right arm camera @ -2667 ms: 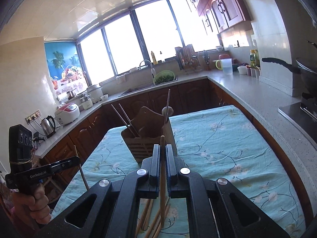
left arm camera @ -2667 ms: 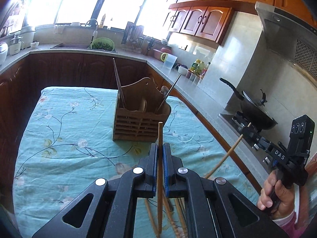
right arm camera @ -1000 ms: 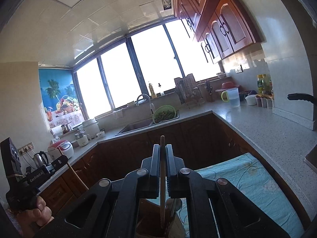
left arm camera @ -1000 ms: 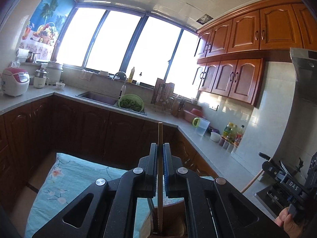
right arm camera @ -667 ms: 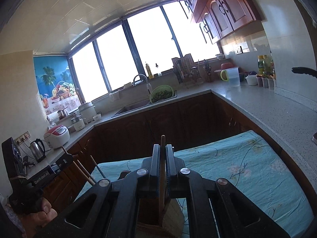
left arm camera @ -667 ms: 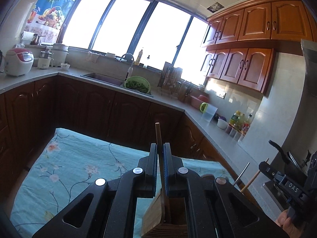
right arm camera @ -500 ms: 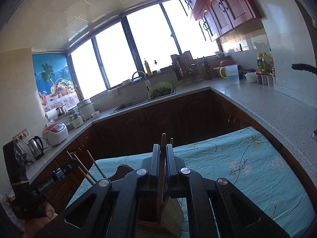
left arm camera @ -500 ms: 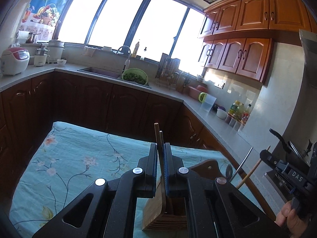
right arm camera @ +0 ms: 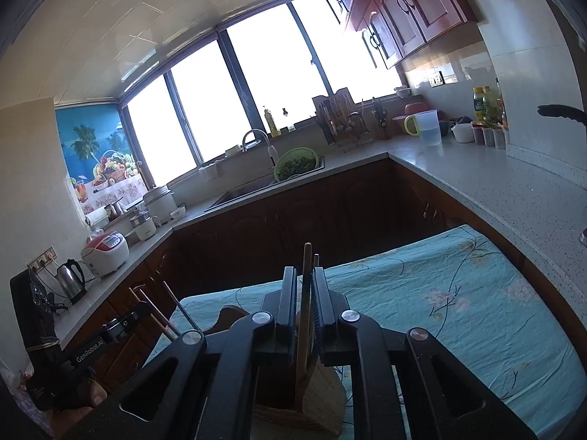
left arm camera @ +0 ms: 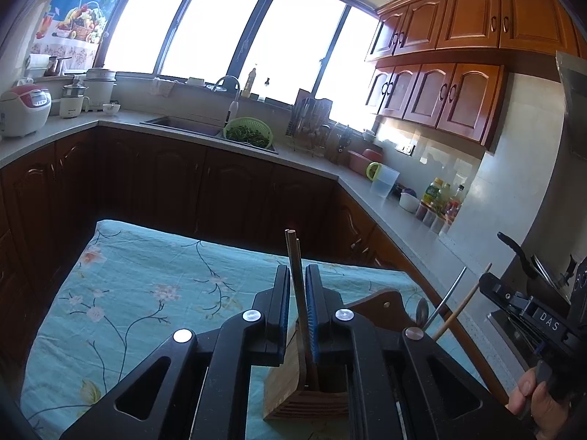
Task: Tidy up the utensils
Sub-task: 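Open both tools to release the chopsticks into the holder, then move both open tools back to the remaining chopsticks on the table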
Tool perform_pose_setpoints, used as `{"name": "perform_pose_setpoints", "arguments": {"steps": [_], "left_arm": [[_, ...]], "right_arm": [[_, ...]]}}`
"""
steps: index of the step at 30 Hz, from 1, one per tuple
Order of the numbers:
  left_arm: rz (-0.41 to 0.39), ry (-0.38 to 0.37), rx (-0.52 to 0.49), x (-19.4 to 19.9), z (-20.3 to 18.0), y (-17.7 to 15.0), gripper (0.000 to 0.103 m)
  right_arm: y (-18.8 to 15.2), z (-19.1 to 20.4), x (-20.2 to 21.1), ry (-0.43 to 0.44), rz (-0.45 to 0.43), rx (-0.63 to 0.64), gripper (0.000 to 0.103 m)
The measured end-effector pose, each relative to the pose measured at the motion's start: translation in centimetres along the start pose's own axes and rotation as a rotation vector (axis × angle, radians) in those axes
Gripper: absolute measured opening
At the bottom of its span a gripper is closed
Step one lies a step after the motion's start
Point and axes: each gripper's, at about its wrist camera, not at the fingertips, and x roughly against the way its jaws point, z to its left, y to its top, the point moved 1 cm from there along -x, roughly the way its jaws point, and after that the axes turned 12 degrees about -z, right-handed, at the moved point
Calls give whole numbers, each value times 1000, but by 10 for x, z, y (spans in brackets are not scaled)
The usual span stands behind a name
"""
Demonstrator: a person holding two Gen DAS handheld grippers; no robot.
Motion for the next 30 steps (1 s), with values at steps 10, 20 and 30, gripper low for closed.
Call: {"name": "perform_pose_setpoints", "arguments": {"steps": [10, 20, 30], "left_arm": [[-46, 22, 6, 60, 1, -1, 67], [63, 34, 6, 125, 0, -34, 79], [169, 58, 4, 178, 3, -65, 79]], "right_arm": [[10, -9, 53, 31, -111, -67, 86], [-29, -14, 119, 29, -58, -77, 93], [-97, -22, 168, -3, 106, -41, 93]]}}
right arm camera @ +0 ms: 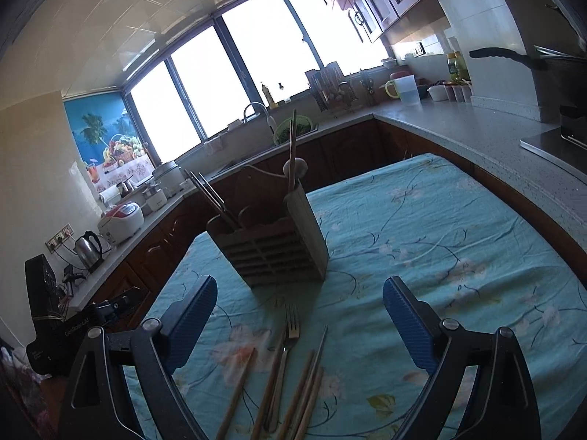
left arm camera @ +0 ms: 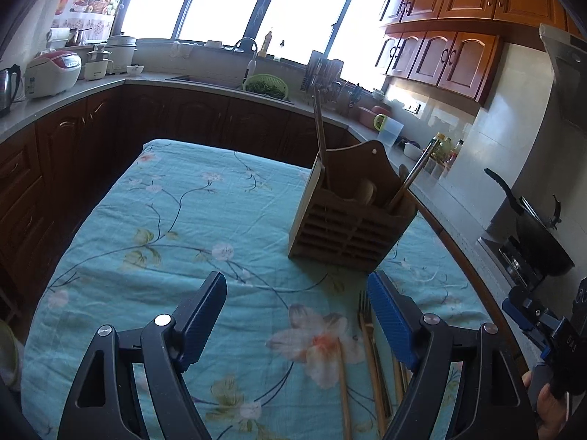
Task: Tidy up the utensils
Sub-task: 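Move both open tools back to the remaining chopsticks on the table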
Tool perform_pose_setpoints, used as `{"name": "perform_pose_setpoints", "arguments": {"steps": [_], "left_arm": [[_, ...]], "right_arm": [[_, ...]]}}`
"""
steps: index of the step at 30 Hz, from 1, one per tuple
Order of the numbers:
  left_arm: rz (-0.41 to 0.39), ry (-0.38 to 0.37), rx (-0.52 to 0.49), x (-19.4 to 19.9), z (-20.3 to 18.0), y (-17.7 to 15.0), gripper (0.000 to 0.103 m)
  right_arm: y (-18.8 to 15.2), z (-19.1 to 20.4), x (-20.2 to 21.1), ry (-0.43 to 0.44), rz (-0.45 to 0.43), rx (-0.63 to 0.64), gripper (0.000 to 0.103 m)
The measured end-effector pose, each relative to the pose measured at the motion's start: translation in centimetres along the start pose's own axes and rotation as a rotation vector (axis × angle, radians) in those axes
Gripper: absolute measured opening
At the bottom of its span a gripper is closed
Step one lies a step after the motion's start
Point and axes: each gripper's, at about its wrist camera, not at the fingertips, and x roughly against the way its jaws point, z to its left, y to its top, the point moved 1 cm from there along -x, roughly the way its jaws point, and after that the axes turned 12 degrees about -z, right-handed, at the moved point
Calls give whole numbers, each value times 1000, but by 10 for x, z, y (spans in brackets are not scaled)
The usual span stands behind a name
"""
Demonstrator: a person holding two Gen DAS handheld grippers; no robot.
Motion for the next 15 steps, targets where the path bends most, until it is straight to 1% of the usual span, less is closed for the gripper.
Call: {"name": "perform_pose_setpoints", "arguments": {"steps": [6, 12, 15], "left_arm": [[71, 11, 29, 15, 5, -26, 79], [112, 3, 61, 20, 4, -47, 79], [139, -1, 52, 20, 0, -54, 79]], "right_arm": [[-34, -8, 23, -25, 45, -12, 93], [-54, -12, 33, -32, 67, -17, 93], [-61, -12, 33, -35, 81, -8, 93]]}}
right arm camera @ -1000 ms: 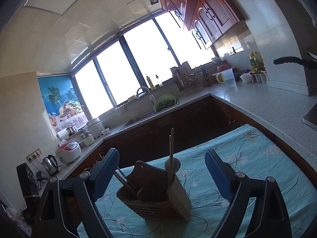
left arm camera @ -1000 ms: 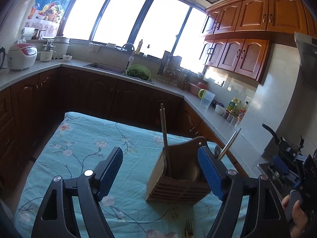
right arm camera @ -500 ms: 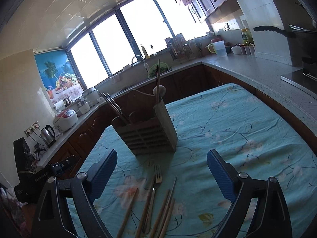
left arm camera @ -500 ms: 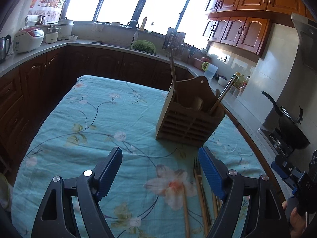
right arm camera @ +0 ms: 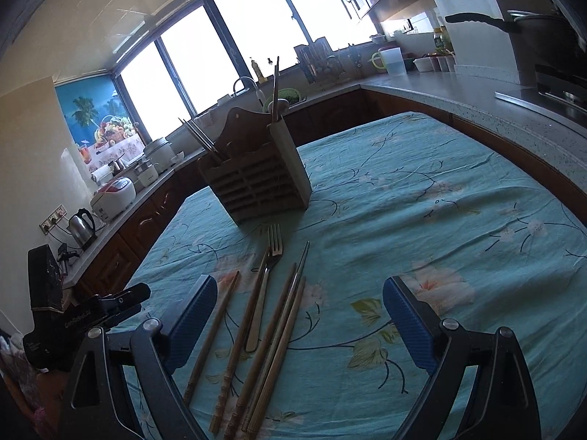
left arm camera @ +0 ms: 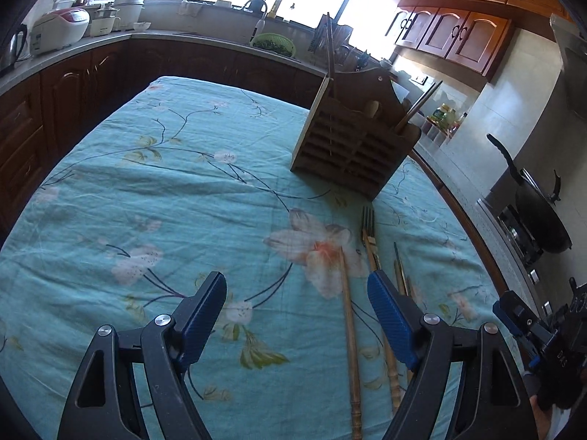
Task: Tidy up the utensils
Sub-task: 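Move both open tools back to the remaining chopsticks on the table, then grasp a wooden chopstick with the left tool while the right tool grasps another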
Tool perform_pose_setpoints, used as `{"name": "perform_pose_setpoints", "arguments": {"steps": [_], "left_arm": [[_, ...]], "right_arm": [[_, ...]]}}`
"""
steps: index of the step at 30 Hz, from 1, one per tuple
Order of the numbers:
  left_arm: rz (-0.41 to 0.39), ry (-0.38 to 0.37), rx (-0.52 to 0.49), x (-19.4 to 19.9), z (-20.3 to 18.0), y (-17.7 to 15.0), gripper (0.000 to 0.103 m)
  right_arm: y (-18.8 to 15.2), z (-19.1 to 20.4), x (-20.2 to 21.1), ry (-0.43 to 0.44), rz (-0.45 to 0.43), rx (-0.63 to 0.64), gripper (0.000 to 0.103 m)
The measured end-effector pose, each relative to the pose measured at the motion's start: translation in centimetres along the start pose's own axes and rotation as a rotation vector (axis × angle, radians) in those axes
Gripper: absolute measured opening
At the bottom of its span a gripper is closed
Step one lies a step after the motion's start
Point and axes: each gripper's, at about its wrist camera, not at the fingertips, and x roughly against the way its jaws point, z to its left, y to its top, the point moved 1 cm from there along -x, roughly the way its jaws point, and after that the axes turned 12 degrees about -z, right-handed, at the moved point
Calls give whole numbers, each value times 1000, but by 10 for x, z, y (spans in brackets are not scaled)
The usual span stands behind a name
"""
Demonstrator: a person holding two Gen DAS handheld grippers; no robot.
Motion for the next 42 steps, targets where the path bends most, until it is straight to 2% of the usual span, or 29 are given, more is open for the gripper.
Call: {"name": "perform_pose_setpoints", "arguments": {"steps": [7, 12, 14, 16, 19, 21, 23, 33, 35, 36, 40, 42], "left_arm": [[25, -4, -36, -7, -9, -6, 79], [51, 0, -68, -18, -17, -8, 78], [68, 1, -87, -25, -22, -7, 77], [86, -4, -107, -32, -28, -7, 77], [101, -12, -150, -43, -40, -4, 72], [118, -7, -181, -53, -47, -3, 65], [132, -7, -203, -64, -53, -2, 60], [191, 2, -231, -103, -60, -1, 47], [209, 2, -233, -110, -59, -4, 43], [219, 4, -235, -114, -59, -6, 39], [211, 14, -291, -121, -64, -9, 37], [219, 10, -315, -118, -65, -11, 33]], "right_arm": [[-4, 0, -4, -12, 15, 23, 92], [-4, -2, -9, -22, 37, 29, 78], [-4, -3, -13, -27, 52, 27, 67], [-5, -3, -19, -30, 72, 25, 63], [-5, -2, -29, -27, 97, 35, 56], [-5, 0, -36, -24, 114, 42, 51], [-7, 3, -44, -19, 140, 56, 43], [-28, 15, -91, -29, 311, 145, 17], [-30, 17, -93, -36, 306, 174, 9], [-30, 18, -93, -49, 310, 193, 8], [-27, 11, -89, -62, 308, 203, 6], [-24, 3, -85, -82, 303, 205, 7]]}}
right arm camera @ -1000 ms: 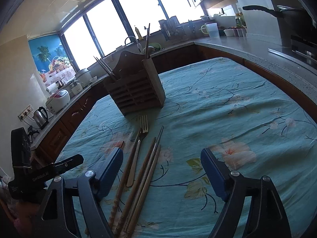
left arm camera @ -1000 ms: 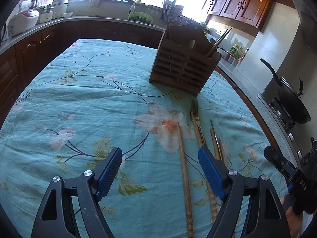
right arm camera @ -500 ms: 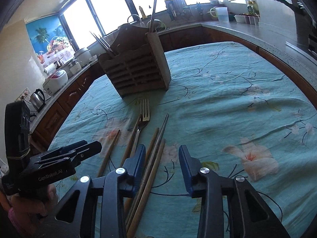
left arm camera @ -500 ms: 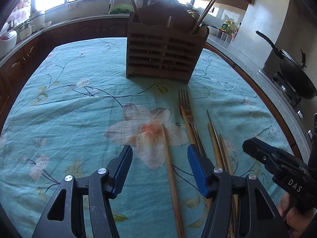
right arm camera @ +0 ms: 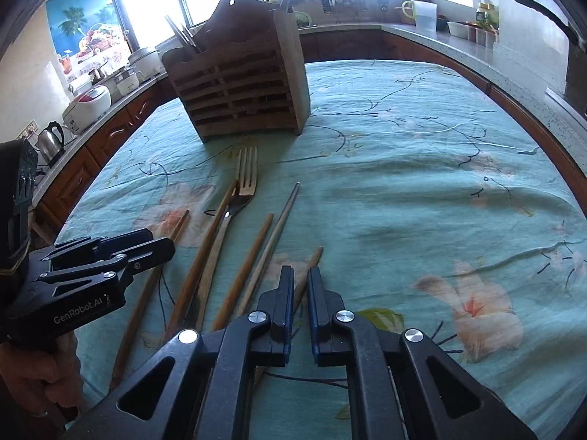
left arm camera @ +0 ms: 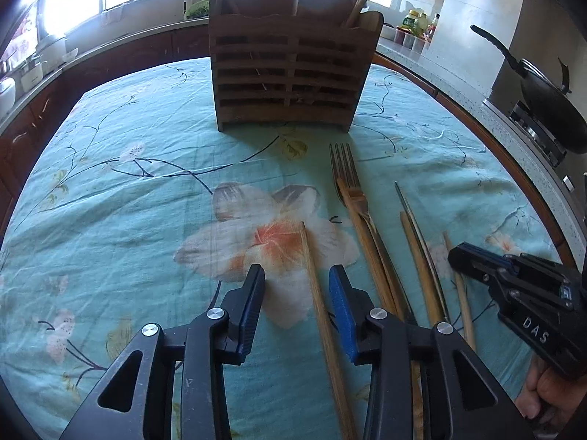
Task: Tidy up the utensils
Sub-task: 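Grasp a wooden chopstick with the left tool while the right tool grasps another, then lift and carry both chopsticks over the holder and lower them in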
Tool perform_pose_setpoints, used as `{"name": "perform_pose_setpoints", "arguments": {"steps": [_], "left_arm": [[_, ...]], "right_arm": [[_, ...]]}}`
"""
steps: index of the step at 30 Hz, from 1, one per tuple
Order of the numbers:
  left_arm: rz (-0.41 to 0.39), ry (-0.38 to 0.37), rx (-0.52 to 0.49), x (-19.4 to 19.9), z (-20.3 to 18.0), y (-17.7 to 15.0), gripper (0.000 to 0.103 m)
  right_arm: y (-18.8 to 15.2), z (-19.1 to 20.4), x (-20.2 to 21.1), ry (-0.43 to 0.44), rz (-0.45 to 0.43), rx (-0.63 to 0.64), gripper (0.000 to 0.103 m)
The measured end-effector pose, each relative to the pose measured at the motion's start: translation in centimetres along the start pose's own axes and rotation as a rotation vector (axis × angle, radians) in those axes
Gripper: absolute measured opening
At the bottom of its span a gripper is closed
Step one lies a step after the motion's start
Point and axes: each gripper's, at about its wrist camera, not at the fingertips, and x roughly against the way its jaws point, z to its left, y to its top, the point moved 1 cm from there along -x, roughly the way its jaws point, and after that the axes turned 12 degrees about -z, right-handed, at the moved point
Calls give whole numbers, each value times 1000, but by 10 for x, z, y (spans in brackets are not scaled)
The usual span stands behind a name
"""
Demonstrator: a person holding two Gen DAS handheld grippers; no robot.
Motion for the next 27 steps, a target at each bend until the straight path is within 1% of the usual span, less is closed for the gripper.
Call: {"name": "perform_pose_setpoints", "arguments": {"steps": [2, 5, 8, 10, 11, 14, 16, 17, 18, 19, 21, 23, 27], "left_arm": [[11, -15, -8, 4, 2, -3, 32], [31, -39, 24, 7, 9, 0, 32], [39, -24, 18, -1, 7, 8, 32], [40, -14, -10, -9, -1, 11, 32], [37, -7, -30, -12, -6, 12, 30], [24, 21, -95, -18, -18, 11, 20], [18, 13, -103, -20, -21, 10, 15], [17, 8, -103, -20, -21, 10, 9], [20, 2, -97, -20, -20, 10, 6], [25, -9, -86, -20, -19, 10, 6], [32, -42, -51, -17, -12, 11, 3], [13, -54, -27, -8, -6, 13, 3], [-46, -89, 32, 21, 8, 21, 3]], "right_arm": [[1, -8, 2, -7, 1, -22, 8], [2, -14, -1, 10, 7, -54, 8], [5, -10, -8, 9, 4, -45, 10], [7, -7, -12, 11, 2, -37, 10], [8, -7, -14, 15, 2, -40, 10], [10, -7, -18, 23, 6, -33, 10], [10, -5, -18, 18, 5, -17, 10], [10, -4, -18, 14, 6, -7, 9], [11, -3, -18, 10, 5, -2, 9], [11, -3, -18, 9, 4, -4, 8], [12, -5, -16, 30, 8, -33, 6], [13, -7, -10, 50, 0, -51, 5], [24, -6, 12, 85, -56, -76, 5]]}}
